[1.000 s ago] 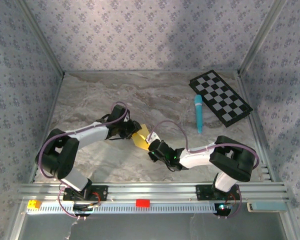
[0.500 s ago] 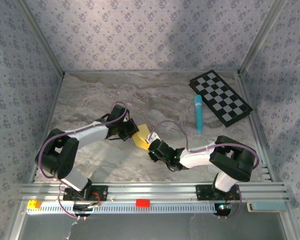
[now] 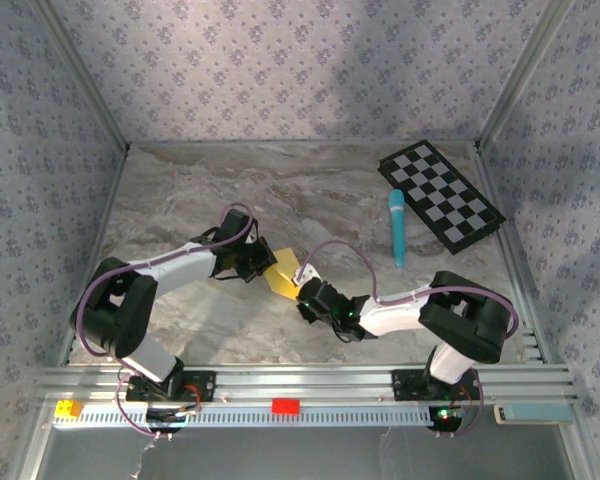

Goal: Fold a paper plane with a square sheet of paper (pick it up from the middle)
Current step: Fourth fold the wing at the center of the table.

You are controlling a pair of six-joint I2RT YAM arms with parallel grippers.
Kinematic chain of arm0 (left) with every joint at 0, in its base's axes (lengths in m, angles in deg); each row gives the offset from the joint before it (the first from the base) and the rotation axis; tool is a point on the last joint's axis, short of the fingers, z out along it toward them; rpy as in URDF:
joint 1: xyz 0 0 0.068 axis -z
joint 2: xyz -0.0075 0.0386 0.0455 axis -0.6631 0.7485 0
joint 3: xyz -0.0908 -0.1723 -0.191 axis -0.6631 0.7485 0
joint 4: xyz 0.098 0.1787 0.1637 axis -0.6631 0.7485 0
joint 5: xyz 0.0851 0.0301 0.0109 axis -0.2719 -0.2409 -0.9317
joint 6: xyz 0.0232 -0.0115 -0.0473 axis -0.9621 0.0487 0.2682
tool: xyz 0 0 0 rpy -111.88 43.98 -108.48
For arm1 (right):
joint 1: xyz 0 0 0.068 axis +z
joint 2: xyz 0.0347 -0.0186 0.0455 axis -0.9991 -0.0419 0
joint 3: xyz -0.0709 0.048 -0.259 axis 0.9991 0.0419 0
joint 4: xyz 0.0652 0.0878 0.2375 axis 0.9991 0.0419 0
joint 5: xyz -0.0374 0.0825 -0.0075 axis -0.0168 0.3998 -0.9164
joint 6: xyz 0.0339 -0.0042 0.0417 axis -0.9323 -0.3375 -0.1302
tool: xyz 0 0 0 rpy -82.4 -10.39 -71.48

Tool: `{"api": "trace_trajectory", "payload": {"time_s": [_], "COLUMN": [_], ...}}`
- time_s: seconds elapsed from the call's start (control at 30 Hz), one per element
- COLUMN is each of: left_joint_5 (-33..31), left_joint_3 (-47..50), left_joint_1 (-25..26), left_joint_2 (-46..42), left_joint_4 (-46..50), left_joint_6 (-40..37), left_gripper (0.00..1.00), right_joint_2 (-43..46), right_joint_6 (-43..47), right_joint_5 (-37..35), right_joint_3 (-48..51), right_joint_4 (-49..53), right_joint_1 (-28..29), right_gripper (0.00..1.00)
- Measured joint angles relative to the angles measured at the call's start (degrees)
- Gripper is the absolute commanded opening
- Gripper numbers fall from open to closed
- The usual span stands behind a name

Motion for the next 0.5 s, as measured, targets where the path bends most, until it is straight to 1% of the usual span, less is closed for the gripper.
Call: {"api": "trace_trajectory", "payload": {"time_s": [0.27,0.5], "left_joint_5": [0.0,0.0], "left_joint_3": [0.0,0.0], "left_joint_1": [0.0,-0.1], "left_joint_2": [0.0,0.0], "left_joint_4": [0.1,0.4], "left_joint_6": [0.0,0.0], "left_gripper": [0.0,0.0], "right_joint_2": [0.0,0.0], "right_joint_6": [0.0,0.0], "right_joint_5": [0.0,0.1], "right_joint_3": [0.0,0.0], "right_joint_4": [0.0,0.0], "right_joint_1": [0.0,-0.3], "right_gripper": [0.18,0.11]}}
